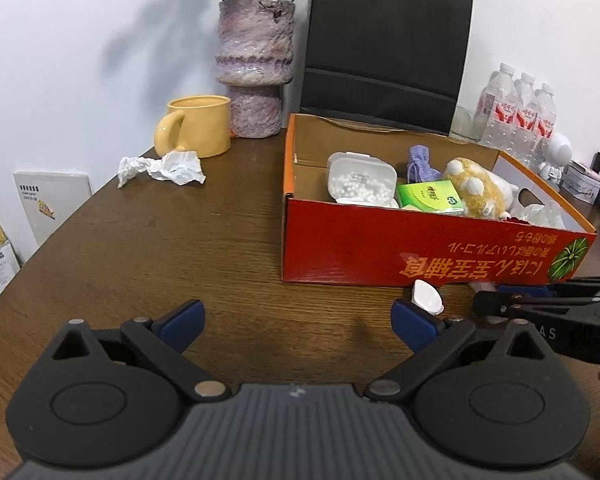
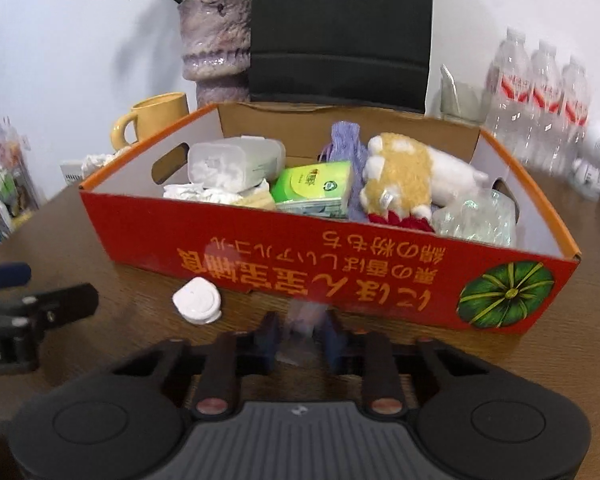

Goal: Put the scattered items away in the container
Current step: 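Grasp a small clear packet with the right gripper while the left grasps the white round cap, then lower the clear packet and white cap into the box and open both grippers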

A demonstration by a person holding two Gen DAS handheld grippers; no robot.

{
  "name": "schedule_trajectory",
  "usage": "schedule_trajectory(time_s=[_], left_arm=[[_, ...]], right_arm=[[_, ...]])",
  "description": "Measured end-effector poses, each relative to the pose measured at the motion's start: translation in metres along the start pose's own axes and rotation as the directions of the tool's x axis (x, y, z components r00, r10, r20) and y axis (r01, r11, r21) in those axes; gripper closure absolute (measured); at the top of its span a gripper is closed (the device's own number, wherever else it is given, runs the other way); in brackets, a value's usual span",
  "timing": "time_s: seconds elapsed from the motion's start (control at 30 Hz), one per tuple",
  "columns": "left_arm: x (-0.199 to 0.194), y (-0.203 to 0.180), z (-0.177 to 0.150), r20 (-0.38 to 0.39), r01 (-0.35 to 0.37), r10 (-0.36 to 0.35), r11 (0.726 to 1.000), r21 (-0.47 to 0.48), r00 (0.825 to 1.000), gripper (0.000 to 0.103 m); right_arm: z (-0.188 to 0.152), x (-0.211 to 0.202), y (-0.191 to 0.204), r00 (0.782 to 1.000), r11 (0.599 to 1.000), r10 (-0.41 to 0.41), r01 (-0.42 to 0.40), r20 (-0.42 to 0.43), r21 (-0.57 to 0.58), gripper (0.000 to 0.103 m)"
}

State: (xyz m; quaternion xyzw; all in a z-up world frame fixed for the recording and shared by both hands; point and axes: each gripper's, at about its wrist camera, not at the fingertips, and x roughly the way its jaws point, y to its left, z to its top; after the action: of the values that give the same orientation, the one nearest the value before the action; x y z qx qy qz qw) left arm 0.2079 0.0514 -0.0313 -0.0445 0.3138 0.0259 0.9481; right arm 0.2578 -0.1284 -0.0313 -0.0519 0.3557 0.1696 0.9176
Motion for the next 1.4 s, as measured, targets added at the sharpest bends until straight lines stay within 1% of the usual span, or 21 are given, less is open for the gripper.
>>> schedule_trajectory(time_s=[0.13, 0.2, 0.3, 0.37, 0.4, 0.47, 0.53, 0.57, 0.6, 0.63, 0.67, 0.7, 0.73, 0.97, 1.13, 1.27, 1.33, 1.4], left_arm=[[0.006, -0.012, 0.004, -0.015, 0.028, -0.028, 0.999, 0.042, 1.000, 0.004], [0.010, -0.024, 0.005, -0.020, 0.039, -0.038, 0.996, 0.076, 0.999, 0.008], [0.018, -0.043, 0.005, -0.034, 0.064, -0.061, 0.992, 0.112, 0.998, 0.016], [0.025, -0.055, 0.005, -0.046, 0.074, -0.068, 0.989, 0.126, 0.997, 0.023], [0.029, -0.061, 0.005, -0.055, 0.071, -0.065, 0.989, 0.127, 0.996, 0.025], [0.038, -0.070, 0.005, -0.072, 0.066, -0.057, 0.990, 0.126, 0.996, 0.035], [0.044, -0.077, 0.005, -0.080, 0.056, -0.046, 0.990, 0.128, 0.996, 0.038], [0.045, -0.080, 0.005, -0.080, 0.053, -0.043, 0.990, 0.132, 0.996, 0.044], [0.047, -0.083, 0.006, -0.082, 0.047, -0.036, 0.990, 0.137, 0.996, 0.047], [0.049, -0.086, 0.006, -0.084, 0.039, -0.028, 0.989, 0.140, 0.996, 0.054], [0.049, -0.088, 0.005, -0.076, 0.028, -0.018, 0.989, 0.143, 0.997, 0.066], [0.048, -0.089, 0.005, -0.071, 0.023, -0.013, 0.989, 0.145, 0.997, 0.075], [0.046, -0.090, 0.005, -0.070, 0.020, -0.010, 0.989, 0.146, 0.997, 0.078], [0.027, -0.081, 0.000, -0.060, 0.052, -0.045, 0.992, 0.118, 0.997, 0.078], [-0.007, -0.072, 0.005, -0.013, 0.093, -0.092, 0.990, 0.107, 0.996, 0.078], [-0.031, -0.068, 0.024, 0.042, 0.129, -0.134, 0.986, 0.103, 0.990, 0.078], [-0.036, -0.066, 0.040, 0.063, 0.149, -0.155, 0.984, 0.096, 0.986, 0.078], [-0.037, -0.066, 0.056, 0.080, 0.151, -0.158, 0.984, 0.090, 0.984, 0.078]], right_arm=[[-0.004, -0.006, -0.013, 1.000, 0.999, 0.024, -0.024, 0.005, 0.025, 0.087], [-0.007, -0.011, -0.021, 0.999, 0.998, 0.049, -0.049, 0.004, 0.045, 0.087], [-0.012, -0.021, -0.026, 0.999, 0.999, 0.037, -0.038, 0.024, 0.030, 0.087], [-0.015, -0.027, -0.031, 0.998, 0.998, 0.051, -0.052, 0.035, 0.033, 0.087], [-0.016, -0.030, -0.034, 0.998, 0.998, 0.052, -0.054, 0.039, 0.034, 0.087], [-0.019, -0.033, -0.039, 0.998, 0.998, 0.052, -0.054, 0.045, 0.035, 0.087], [-0.020, -0.035, -0.045, 0.997, 0.997, 0.063, -0.065, 0.046, 0.043, 0.087], [-0.021, -0.036, -0.047, 0.997, 0.996, 0.068, -0.070, 0.047, 0.047, 0.087], [-0.021, -0.036, -0.049, 0.996, 0.996, 0.073, -0.075, 0.047, 0.049, 0.087], [-0.021, -0.035, -0.050, 0.996, 0.995, 0.079, -0.081, 0.046, 0.053, 0.087], [-0.021, -0.035, -0.052, 0.995, 0.995, 0.084, -0.087, 0.045, 0.056, 0.087], [-0.021, -0.035, -0.052, 0.995, 0.994, 0.090, -0.092, 0.043, 0.058, 0.087], [-0.022, -0.035, -0.052, 0.995, 0.994, 0.093, -0.095, 0.043, 0.058, 0.087], [-0.022, -0.041, -0.049, 0.994, 0.994, 0.098, -0.101, 0.056, 0.045, 0.087], [-0.020, -0.064, -0.049, 0.989, 0.993, 0.114, -0.117, 0.093, 0.032, 0.087], [-0.005, -0.087, -0.055, 0.981, 0.992, 0.123, -0.128, 0.147, 0.023, 0.087], [0.008, -0.096, -0.060, 0.977, 0.992, 0.121, -0.126, 0.175, 0.017, 0.087], [0.023, -0.101, -0.065, 0.974, 0.993, 0.112, -0.116, 0.198, 0.010, 0.087]])
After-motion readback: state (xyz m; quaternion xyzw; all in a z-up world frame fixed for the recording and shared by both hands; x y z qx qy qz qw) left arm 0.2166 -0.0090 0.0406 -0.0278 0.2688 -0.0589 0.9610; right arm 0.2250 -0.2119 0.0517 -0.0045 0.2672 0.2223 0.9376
